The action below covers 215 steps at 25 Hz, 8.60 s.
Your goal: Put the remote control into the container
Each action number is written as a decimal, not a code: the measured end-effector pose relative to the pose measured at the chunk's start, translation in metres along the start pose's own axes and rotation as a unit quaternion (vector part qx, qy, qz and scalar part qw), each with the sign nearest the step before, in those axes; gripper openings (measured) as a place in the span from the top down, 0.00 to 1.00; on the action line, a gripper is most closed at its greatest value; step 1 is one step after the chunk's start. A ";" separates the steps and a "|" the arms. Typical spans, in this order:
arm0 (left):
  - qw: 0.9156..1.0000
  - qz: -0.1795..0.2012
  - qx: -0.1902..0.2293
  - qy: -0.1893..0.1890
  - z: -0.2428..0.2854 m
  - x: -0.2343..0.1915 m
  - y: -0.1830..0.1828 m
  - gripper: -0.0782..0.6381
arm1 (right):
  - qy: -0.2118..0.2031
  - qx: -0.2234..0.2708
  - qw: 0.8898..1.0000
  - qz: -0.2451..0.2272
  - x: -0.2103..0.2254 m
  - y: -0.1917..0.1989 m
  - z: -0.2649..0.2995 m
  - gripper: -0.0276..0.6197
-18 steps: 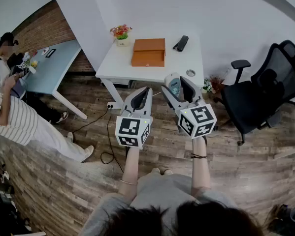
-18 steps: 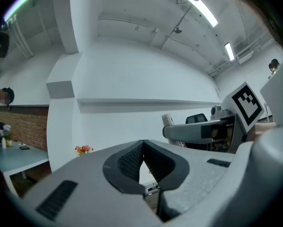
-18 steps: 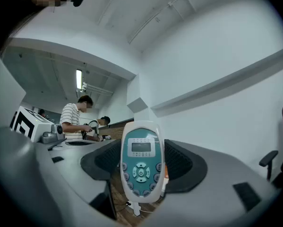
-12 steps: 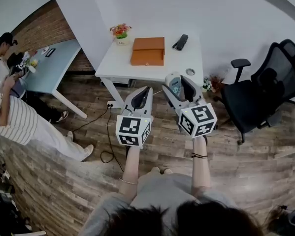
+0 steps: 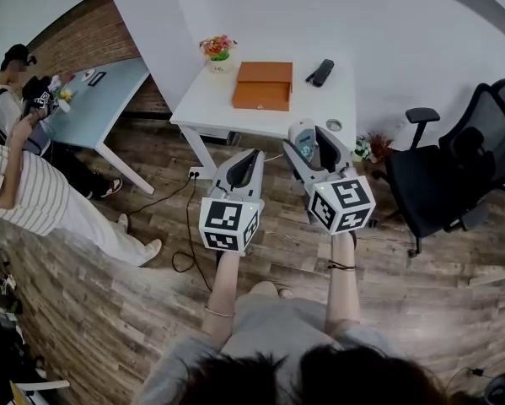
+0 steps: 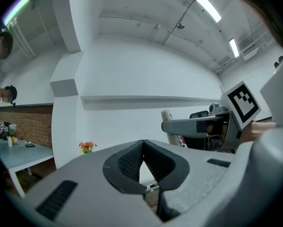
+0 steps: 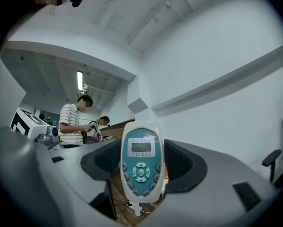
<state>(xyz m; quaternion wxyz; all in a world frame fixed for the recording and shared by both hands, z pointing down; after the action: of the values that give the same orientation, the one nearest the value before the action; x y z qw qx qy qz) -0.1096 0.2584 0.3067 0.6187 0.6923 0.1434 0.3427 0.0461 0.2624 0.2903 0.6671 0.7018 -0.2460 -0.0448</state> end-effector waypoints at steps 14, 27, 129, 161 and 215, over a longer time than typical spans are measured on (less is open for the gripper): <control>1.000 -0.015 -0.026 0.008 0.058 -0.018 0.033 0.89 | 0.001 -0.018 1.000 0.019 0.047 0.017 0.047 0.52; 0.999 -0.041 -0.021 -0.002 0.161 -0.071 0.056 0.89 | -0.024 -0.058 0.997 -0.042 0.099 0.015 0.139 0.52; 0.945 -0.252 -0.208 0.011 0.379 -0.248 0.285 0.89 | -0.122 -0.578 0.803 -0.076 0.255 0.256 0.502 0.52; 0.940 -0.263 -0.215 0.030 0.378 -0.250 0.293 0.89 | -0.106 -0.572 0.809 -0.085 0.255 0.269 0.499 0.50; 0.985 -0.116 -0.125 0.004 0.363 -0.202 0.194 0.89 | -0.231 -0.194 0.953 0.011 0.231 0.112 0.407 0.96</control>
<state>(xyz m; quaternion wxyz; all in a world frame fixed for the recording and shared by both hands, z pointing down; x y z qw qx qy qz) -0.0632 -0.1801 0.4320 0.7350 0.5873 0.1810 0.2867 0.0568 -0.2015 0.4160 0.7156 0.5266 -0.3879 -0.2452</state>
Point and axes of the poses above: the fingertips, and each gripper's own axes: z forward along the fingers, x to its right, y out of its underside, the point moved 7 cm from there along -z, backward along the fingers, and after that the axes turned 12 degrees about z, right-handed, at the moved point
